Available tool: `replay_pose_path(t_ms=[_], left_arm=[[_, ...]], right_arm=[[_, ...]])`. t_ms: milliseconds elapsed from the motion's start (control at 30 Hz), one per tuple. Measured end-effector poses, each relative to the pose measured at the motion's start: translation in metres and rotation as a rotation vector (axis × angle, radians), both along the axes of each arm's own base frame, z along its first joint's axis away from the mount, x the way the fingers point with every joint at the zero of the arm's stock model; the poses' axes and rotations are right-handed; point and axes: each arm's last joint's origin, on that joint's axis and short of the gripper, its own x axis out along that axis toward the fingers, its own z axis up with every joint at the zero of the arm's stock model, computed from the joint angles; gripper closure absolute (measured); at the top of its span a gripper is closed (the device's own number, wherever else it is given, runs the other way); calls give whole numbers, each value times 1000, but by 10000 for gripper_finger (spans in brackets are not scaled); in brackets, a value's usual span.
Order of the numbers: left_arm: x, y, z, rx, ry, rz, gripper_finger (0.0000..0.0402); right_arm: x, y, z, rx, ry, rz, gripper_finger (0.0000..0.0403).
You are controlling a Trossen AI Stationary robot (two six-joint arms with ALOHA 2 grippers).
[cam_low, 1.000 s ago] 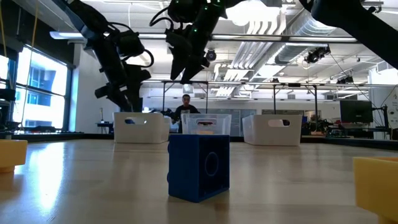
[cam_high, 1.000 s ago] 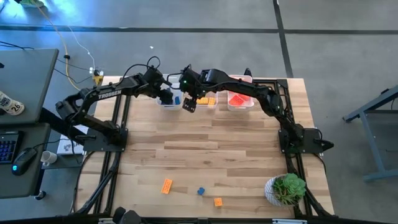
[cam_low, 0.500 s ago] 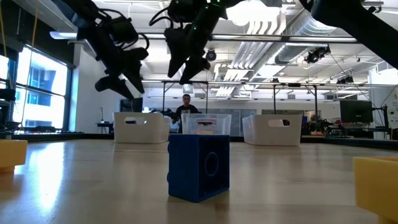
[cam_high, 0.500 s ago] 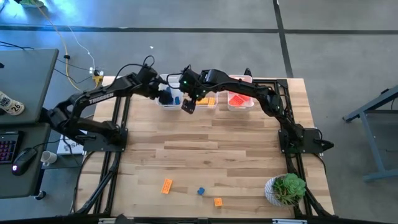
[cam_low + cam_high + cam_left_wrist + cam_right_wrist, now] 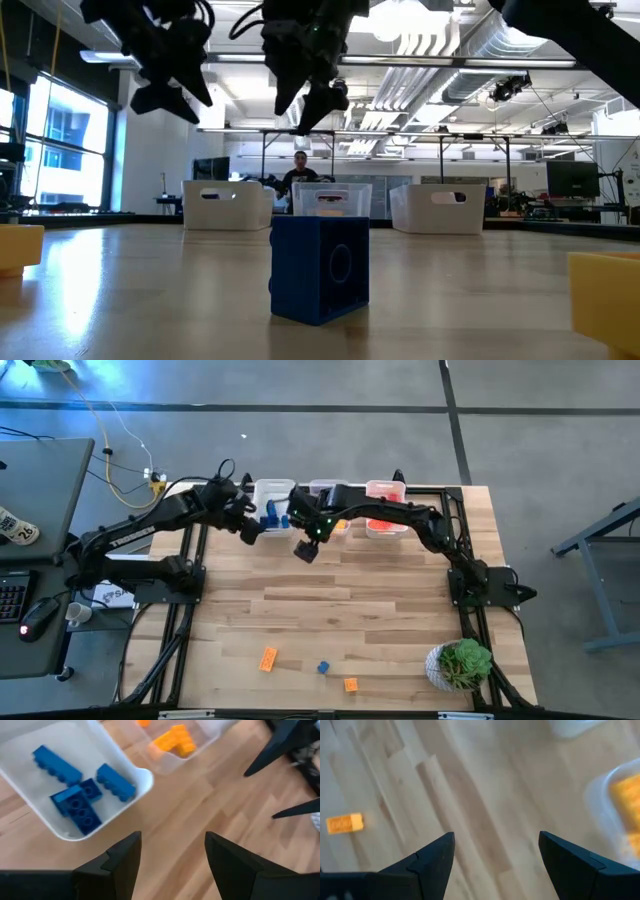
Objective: Sort & place blocks by color
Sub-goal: Put the yellow game piece into the transparent bin
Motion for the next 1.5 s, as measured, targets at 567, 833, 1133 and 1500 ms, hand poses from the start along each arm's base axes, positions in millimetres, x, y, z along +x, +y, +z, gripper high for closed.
replay_pose_path(t_ms=[567,833,1133,1500], left_arm=[[13,-49,5,-6,11,-261,198],[22,-75,4,-14,20,-411,198],[28,-106,4,-33,19,-564,198],[29,-127,4,-16,37,-595,198]], right_arm=[[1,140,-2,90,89,46,128],[-10,202,-2,125,121,-70,128],[-27,257,-3,161,155,-158,128],[-45,310,-22,181,235,-339,128]])
